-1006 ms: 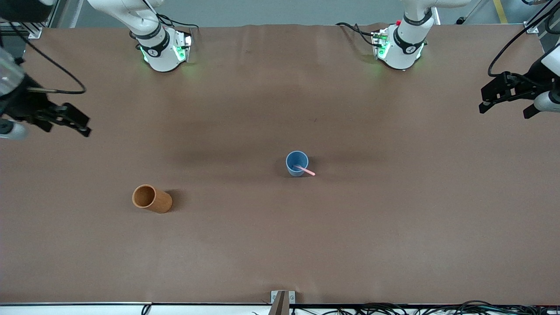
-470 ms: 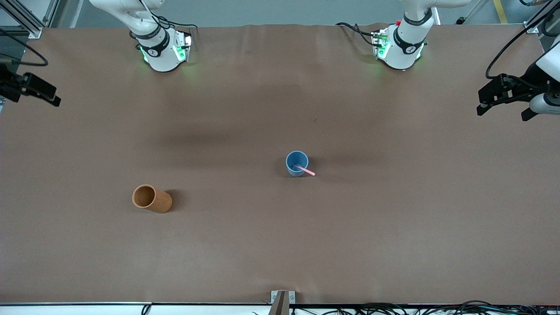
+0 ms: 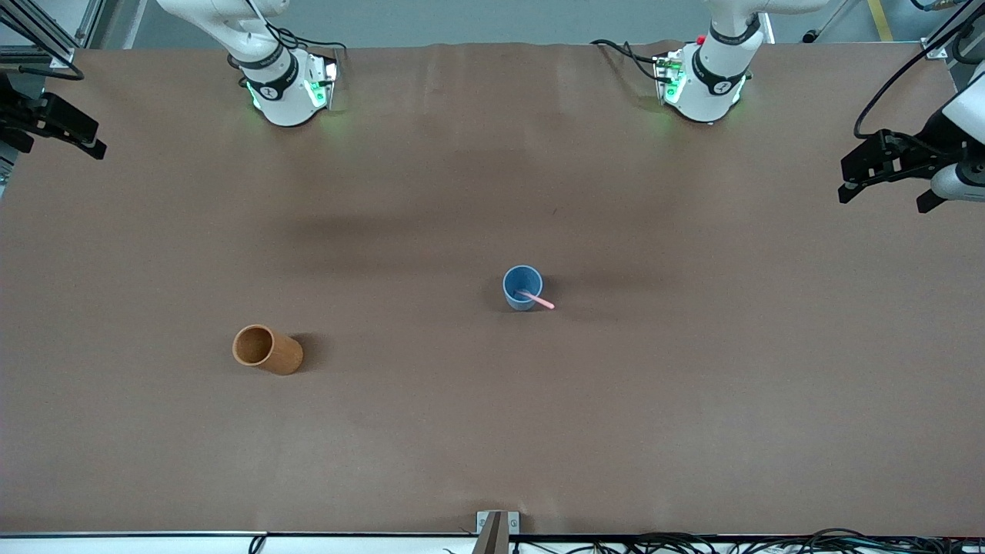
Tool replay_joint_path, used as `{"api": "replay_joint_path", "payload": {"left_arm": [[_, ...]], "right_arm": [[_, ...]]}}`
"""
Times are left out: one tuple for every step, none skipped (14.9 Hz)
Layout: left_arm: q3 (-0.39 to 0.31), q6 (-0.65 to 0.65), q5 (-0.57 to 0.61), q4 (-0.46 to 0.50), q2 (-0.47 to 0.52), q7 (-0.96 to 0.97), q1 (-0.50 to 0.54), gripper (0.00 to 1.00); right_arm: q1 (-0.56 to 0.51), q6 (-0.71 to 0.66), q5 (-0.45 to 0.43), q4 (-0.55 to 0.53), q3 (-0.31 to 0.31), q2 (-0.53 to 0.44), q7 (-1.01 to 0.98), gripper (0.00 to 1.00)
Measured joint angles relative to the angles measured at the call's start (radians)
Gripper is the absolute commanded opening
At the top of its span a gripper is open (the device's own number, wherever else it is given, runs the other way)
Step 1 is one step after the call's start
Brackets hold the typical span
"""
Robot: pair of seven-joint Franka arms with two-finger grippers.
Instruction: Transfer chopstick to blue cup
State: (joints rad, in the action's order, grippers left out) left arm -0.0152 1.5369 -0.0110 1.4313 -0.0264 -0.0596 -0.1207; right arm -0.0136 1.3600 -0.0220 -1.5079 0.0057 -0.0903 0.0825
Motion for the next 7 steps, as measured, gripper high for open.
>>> {"api": "replay_joint_path", "payload": {"left_arm": [[0.000, 0.000, -0.007, 0.000, 0.000, 0.000, 0.000, 1.00], [0.000, 0.000, -0.022, 0.000, 0.000, 0.000, 0.001, 1.00], [0.000, 0.000, -0.035, 0.000, 0.000, 0.000, 0.002, 1.00], [0.000, 0.000, -0.041, 0.000, 0.000, 0.001, 0.002, 1.00], [0.000, 0.000, -0.043, 0.000, 0.000, 0.001, 0.002, 1.00], [0.000, 0.000, -0.044, 0.000, 0.000, 0.001, 0.002, 1.00], [0.000, 0.000, -0.044, 0.000, 0.000, 0.001, 0.003, 1.00]], "right_arm": [[0.000, 0.002, 0.001, 0.000, 0.000, 0.000, -0.002, 1.00], [0.000, 0.006, 0.002, 0.001, 0.000, 0.000, -0.003, 1.00], [0.000, 0.009, 0.002, 0.004, -0.001, 0.001, -0.005, 1.00], [0.000, 0.012, 0.002, 0.009, -0.002, 0.002, -0.012, 1.00], [0.000, 0.014, 0.002, 0.014, -0.003, 0.007, -0.021, 1.00], [0.000, 0.017, 0.002, 0.023, -0.005, 0.016, -0.029, 1.00], [0.000, 0.019, 0.002, 0.036, -0.007, 0.031, -0.033, 1.00]]}}
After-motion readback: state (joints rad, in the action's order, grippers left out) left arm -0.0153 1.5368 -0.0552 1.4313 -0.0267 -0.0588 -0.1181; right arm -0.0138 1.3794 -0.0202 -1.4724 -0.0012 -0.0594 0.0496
